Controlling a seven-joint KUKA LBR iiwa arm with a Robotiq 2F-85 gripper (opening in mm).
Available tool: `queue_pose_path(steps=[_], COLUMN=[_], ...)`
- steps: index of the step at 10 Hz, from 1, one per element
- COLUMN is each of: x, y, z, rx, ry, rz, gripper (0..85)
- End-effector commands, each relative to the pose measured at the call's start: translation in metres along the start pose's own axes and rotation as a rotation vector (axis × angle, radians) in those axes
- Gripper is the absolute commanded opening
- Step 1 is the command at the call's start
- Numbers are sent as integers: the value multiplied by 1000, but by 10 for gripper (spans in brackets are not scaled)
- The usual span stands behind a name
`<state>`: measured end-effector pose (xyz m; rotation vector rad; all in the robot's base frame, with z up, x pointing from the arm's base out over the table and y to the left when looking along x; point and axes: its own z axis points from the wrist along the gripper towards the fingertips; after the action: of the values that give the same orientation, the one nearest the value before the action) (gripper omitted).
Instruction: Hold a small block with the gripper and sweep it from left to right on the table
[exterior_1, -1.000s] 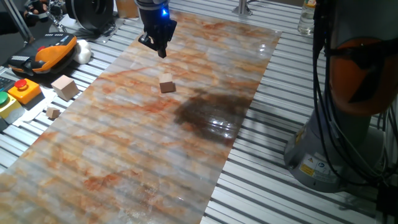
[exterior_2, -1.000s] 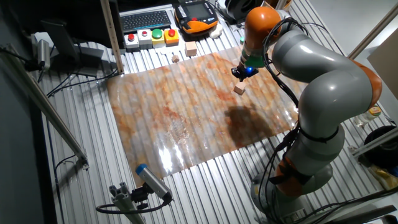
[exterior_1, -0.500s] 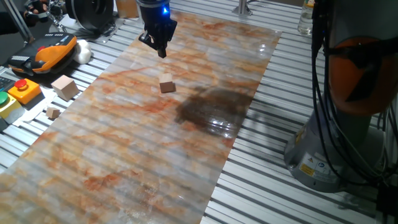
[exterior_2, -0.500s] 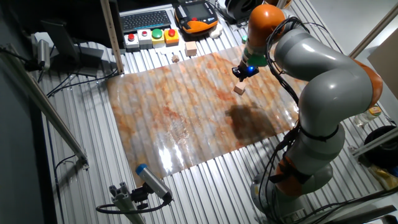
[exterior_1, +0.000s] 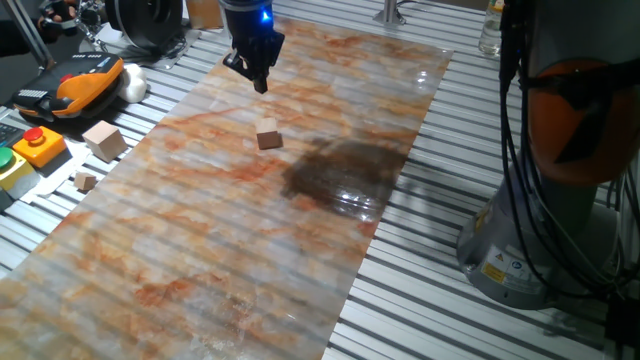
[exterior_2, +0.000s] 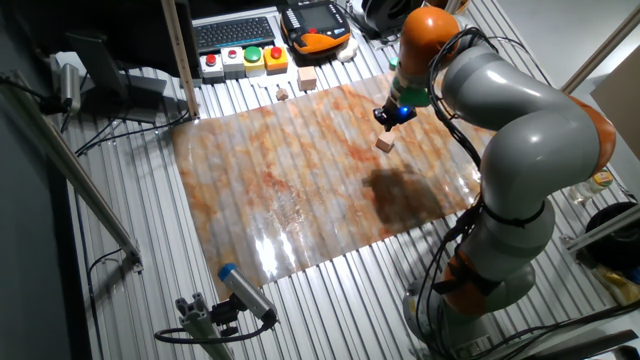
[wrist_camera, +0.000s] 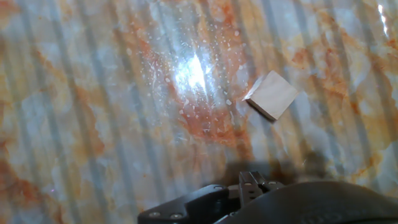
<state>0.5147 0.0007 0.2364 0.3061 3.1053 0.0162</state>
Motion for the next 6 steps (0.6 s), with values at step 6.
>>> queue_pose_path(steps=[6], x=[-24], y=[-1], z=[-61], rx=[15], ry=[54], rz=[-1], gripper=[0])
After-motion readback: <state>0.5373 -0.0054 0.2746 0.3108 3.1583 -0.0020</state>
